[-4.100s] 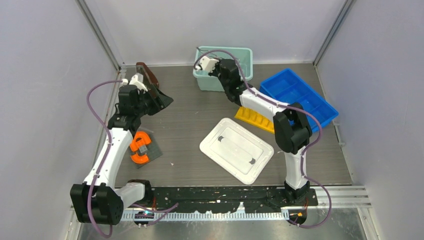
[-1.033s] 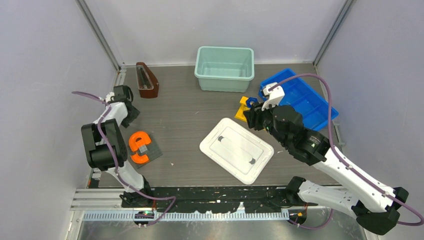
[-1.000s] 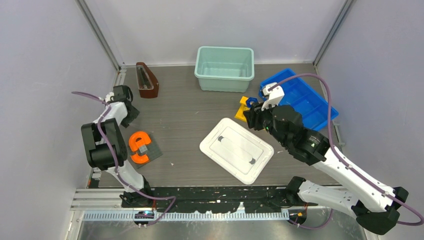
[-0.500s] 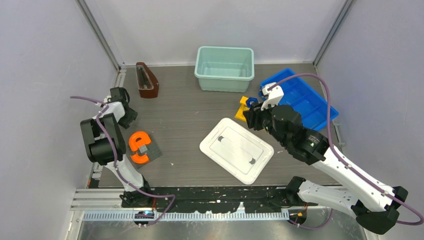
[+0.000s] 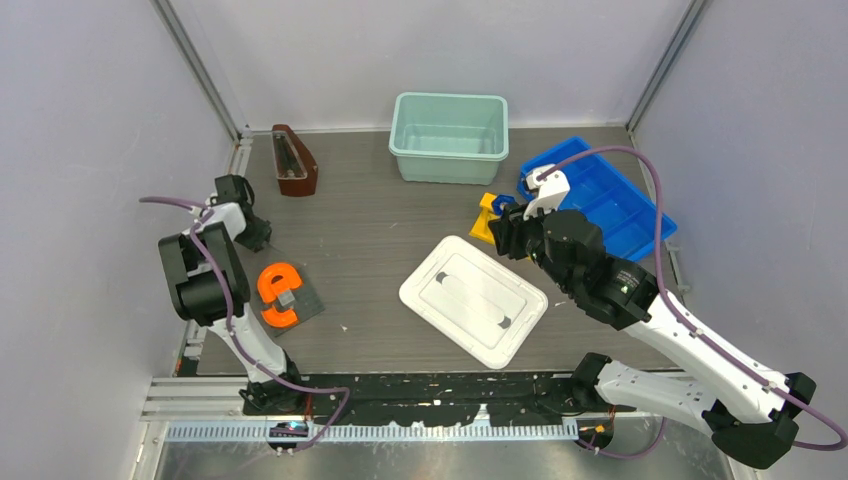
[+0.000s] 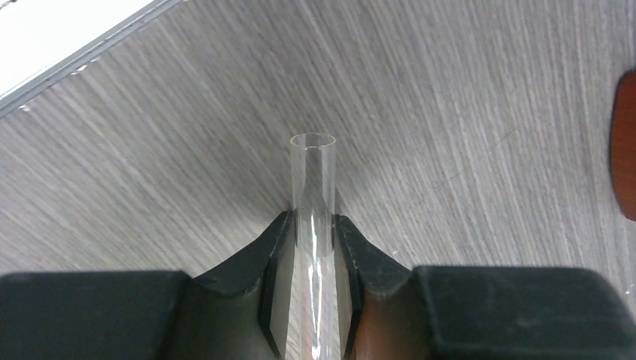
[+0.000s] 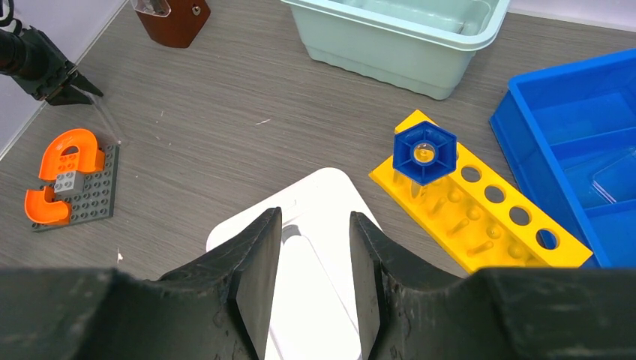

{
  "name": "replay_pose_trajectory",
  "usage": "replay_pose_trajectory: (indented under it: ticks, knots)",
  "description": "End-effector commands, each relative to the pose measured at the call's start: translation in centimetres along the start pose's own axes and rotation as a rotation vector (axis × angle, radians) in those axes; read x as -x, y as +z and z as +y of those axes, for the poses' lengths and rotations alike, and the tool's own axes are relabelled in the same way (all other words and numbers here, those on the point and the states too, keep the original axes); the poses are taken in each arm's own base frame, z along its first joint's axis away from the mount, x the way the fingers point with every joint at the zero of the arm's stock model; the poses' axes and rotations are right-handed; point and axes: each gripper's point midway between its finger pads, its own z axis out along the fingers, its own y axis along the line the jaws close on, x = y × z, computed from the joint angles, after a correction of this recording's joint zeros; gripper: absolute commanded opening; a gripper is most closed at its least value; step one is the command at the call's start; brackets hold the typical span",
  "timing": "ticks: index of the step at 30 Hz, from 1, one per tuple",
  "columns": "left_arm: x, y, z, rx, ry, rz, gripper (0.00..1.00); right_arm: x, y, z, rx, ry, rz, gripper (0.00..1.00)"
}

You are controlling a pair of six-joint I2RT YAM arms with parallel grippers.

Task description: Organize the chemistry lab equipment

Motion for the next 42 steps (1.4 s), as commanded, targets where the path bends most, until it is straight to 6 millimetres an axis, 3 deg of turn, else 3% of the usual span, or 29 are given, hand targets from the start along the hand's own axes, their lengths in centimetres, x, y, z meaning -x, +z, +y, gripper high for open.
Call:
replay_pose_trajectory:
  ticks: [1,7,14,21,26,33,37,42]
  knots:
    - [-0.2,0.3,-1.9,-0.07,-0.006,0.05,0.23,2.1,-0.5,-0.1,-0.01,0.022,-0.056,0.45]
    - [0.6,-1.2,-3.6,-0.148,0.017,0.053,0.18,2.3,-0.6,0.1,-0.002,0.044,-0.063,0.45]
    - [1.7,-4.5,-6.1,-0.295,0.044,0.023,0.17,2.6,-0.2,0.8,0.017,0.093,-0.073,0.45]
    - [2.2,-9.9,-9.3,-0.464,0.133,-0.042,0.16,2.7,0.5,1.6,0.021,0.179,-0.065,0.45]
    - [1.2,-15.6,-12.3,-0.645,0.304,-0.103,0.18,2.9,1.2,2.2,0.02,0.249,-0.056,0.46]
    - [-2.7,-23.7,-15.7,-0.906,0.532,-0.151,0.18,3.6,1.7,4.5,0.119,0.252,-0.044,0.51]
    - [-7.1,-28.4,-17.1,-1.062,0.689,-0.145,0.18,3.9,2.5,4.6,0.11,0.262,-0.037,0.51]
    - [-11.6,-33.0,-17.3,-1.263,0.834,-0.143,0.18,5.0,2.8,5.8,0.176,0.336,-0.018,0.51]
